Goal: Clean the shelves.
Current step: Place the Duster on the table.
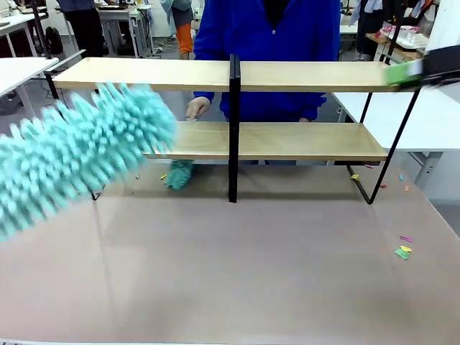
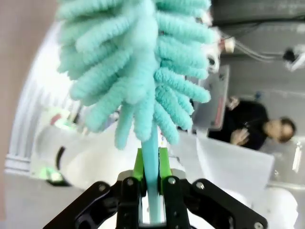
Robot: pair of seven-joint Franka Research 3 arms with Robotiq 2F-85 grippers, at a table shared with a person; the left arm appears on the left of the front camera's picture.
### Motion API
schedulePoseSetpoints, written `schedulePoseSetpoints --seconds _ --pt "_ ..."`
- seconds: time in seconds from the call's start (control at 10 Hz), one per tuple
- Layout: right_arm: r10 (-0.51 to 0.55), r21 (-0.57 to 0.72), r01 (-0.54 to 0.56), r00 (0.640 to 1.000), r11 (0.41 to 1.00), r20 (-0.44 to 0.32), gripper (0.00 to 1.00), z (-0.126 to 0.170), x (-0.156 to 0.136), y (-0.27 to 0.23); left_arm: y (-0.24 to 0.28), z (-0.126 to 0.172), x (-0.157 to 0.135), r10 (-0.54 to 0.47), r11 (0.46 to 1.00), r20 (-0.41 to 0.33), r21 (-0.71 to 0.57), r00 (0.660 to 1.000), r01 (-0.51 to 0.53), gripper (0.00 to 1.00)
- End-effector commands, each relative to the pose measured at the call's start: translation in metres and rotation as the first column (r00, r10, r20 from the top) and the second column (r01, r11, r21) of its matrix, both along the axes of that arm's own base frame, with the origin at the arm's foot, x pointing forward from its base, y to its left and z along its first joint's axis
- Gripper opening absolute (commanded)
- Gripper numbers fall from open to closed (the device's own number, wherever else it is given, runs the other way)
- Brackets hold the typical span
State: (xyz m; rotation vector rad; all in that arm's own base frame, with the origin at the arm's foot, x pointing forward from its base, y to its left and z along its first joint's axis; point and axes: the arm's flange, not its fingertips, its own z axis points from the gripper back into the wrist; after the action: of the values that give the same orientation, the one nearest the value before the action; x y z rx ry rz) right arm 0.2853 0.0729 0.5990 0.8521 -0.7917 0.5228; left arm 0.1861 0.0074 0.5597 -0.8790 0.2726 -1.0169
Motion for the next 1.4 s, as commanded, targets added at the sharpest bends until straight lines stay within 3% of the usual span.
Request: schedulePoseSetpoints --seconds 0.0,0.1,0.2,0.3,0.4,0.5,0.6,0.7,0.8,0.9,1.0,1.2,1.3 --pt "0.100 0.154 -0.037 0.899 0.987 -0.426 1.00 -0.082 -0.008 0.050 -0.024 -0.026 0.035 -0.220 0.964 -0.017 0.152 0.975 0.220 0.13" --pt "0.077 0.144 -0.004 0.857 0.990 -0.509 1.00 -0.100 -0.016 0.042 -0.033 -0.048 0.058 -0.274 0.946 -0.020 0.175 0.961 0.273 0.13" --pt "-0.111 -0.004 0.118 0.925 0.993 -0.364 1.00 -0.090 -0.024 -0.001 -0.023 -0.058 0.077 -0.054 0.973 -0.079 0.221 0.995 0.070 0.13" --pt "0.096 0.116 -0.063 0.946 0.991 -0.310 1.00 -0.049 0.016 0.055 -0.043 -0.037 0.032 -0.206 0.968 -0.062 0.132 0.977 0.213 0.13" --pt "0.044 0.096 -0.008 0.924 0.995 -0.380 1.00 -0.064 0.026 0.050 -0.043 -0.037 0.032 -0.206 0.968 -0.062 0.132 0.977 0.213 0.13" --pt "0.005 -0.161 -0.097 0.871 0.982 -0.492 1.00 -0.054 0.032 0.059 -0.045 -0.064 0.062 -0.177 0.963 -0.092 0.189 0.980 0.192 0.13" --pt "0.084 -0.074 -0.164 0.781 0.984 -0.619 1.00 -0.062 0.039 0.053 -0.046 -0.074 0.076 -0.205 0.955 -0.083 0.201 0.975 0.218 0.13" --pt "0.109 -0.012 -0.164 0.707 0.986 -0.699 1.00 -0.079 0.036 0.032 -0.042 -0.086 0.095 -0.316 0.926 -0.103 0.181 0.943 0.330 0.13" --pt "0.065 0.040 -0.052 0.662 0.998 -0.746 1.00 -0.100 0.028 0.004 -0.043 -0.098 0.114 -0.397 0.900 -0.072 0.168 0.915 0.403 0.13" --pt "0.035 0.111 0.079 0.643 0.991 -0.765 1.00 -0.119 0.019 -0.023 -0.048 -0.105 0.140 -0.382 0.904 -0.059 0.182 0.922 0.386 0.13" --pt "0.037 0.158 0.139 0.627 0.978 -0.778 1.00 -0.133 0.011 -0.041 -0.052 -0.114 0.163 -0.383 0.900 -0.061 0.198 0.922 0.388 0.13" --pt "-0.042 0.114 0.240 0.560 0.964 -0.828 1.00 -0.155 0.011 -0.054 -0.060 -0.131 0.198 -0.289 0.937 -0.059 0.188 0.955 0.295 0.13" --pt "0.019 0.111 0.113 0.612 0.987 -0.791 1.00 -0.123 0.035 -0.057 -0.059 -0.136 0.215 -0.264 0.943 -0.050 0.196 0.963 0.269 0.13"
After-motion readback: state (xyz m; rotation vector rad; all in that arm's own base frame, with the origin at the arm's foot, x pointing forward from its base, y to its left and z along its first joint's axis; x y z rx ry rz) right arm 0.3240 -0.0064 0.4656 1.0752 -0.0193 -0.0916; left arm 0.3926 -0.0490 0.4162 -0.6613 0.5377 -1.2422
